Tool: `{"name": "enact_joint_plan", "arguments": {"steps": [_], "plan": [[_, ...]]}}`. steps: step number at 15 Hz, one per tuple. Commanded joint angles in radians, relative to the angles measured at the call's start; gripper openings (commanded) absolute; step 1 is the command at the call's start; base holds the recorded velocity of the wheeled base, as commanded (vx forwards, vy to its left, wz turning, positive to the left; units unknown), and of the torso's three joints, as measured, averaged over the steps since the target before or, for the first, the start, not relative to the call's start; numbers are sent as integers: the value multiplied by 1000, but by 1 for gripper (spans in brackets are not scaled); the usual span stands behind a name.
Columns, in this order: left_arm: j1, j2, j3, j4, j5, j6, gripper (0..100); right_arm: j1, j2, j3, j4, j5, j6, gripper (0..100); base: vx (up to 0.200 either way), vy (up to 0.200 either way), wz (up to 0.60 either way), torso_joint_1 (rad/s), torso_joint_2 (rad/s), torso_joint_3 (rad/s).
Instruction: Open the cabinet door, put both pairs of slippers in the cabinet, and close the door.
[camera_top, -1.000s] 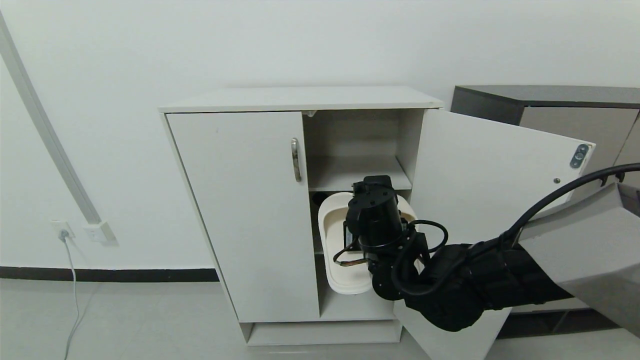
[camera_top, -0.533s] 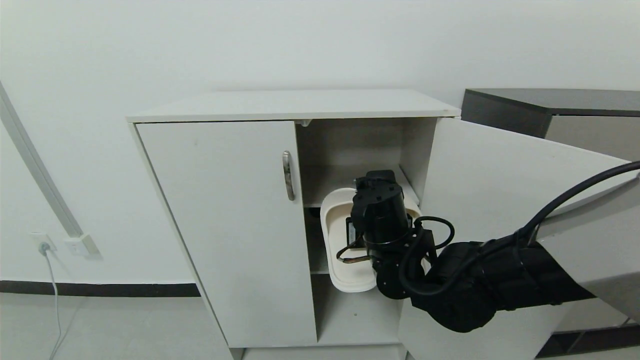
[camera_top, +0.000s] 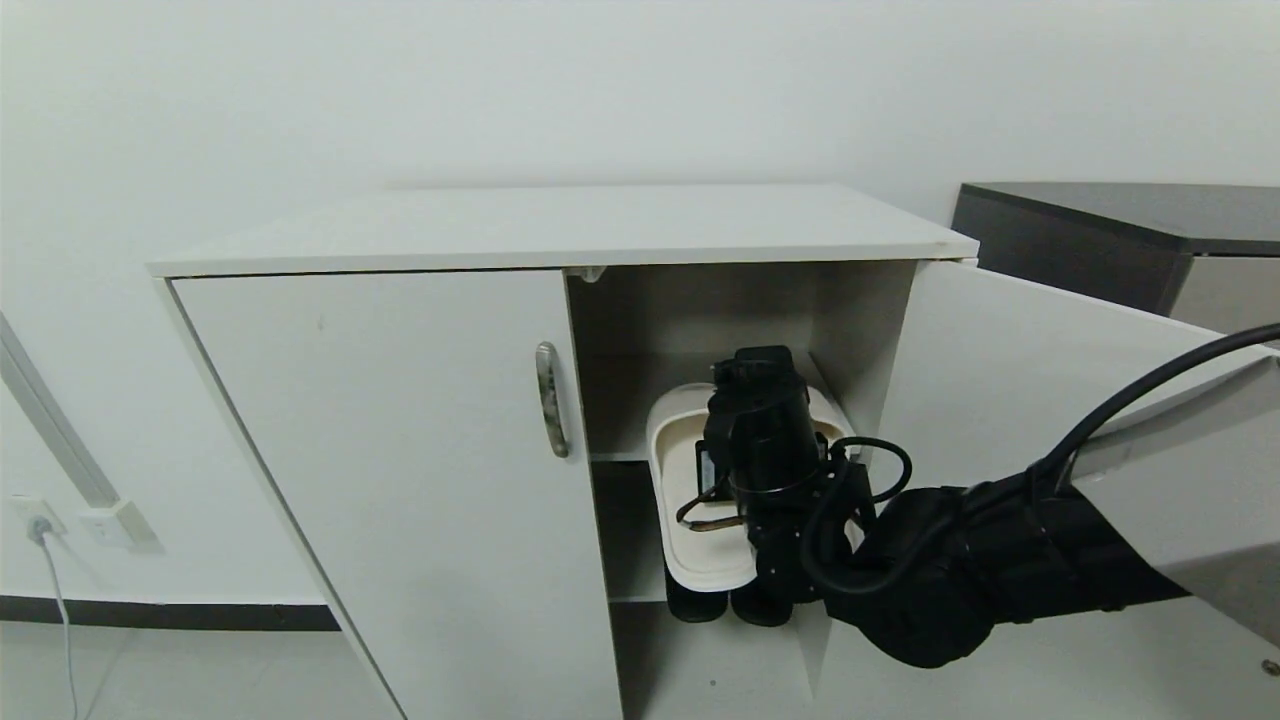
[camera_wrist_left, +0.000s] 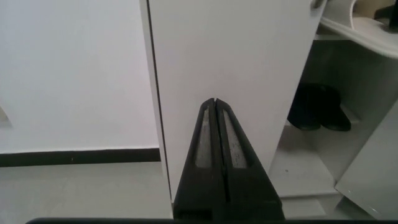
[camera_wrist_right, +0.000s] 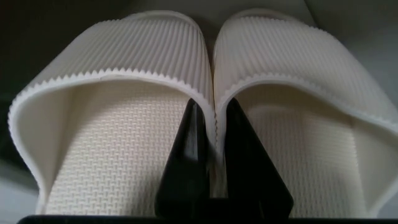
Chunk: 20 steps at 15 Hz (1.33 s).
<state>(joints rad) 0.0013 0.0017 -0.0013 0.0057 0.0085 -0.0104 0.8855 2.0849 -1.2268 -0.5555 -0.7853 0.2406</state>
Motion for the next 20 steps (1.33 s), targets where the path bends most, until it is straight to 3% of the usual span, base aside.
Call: {"name": "enact_joint_plan", "arguments": {"steps": [1, 7, 12, 15, 20], "plan": [[0, 0, 0, 0, -1, 0, 0, 4, 3, 1, 0, 1, 0, 0, 0, 0, 0, 0, 0, 0], [0, 0, 0, 0, 1, 0, 0, -36, 37, -65, 11, 64, -20, 0, 0, 0, 0, 0, 0, 0], [0, 0, 0, 0, 5, 0, 0, -71, 58, -188, 190, 138, -21, 0, 0, 0, 0, 0, 0, 0], [0, 0, 0, 0, 7, 0, 0, -102, 124, -356, 329, 144, -6, 0, 0, 0, 0, 0, 0, 0], [0, 0, 0, 0, 8, -2, 0, -148, 208, -507, 353, 141, -3, 0, 0, 0, 0, 0, 0, 0]]}}
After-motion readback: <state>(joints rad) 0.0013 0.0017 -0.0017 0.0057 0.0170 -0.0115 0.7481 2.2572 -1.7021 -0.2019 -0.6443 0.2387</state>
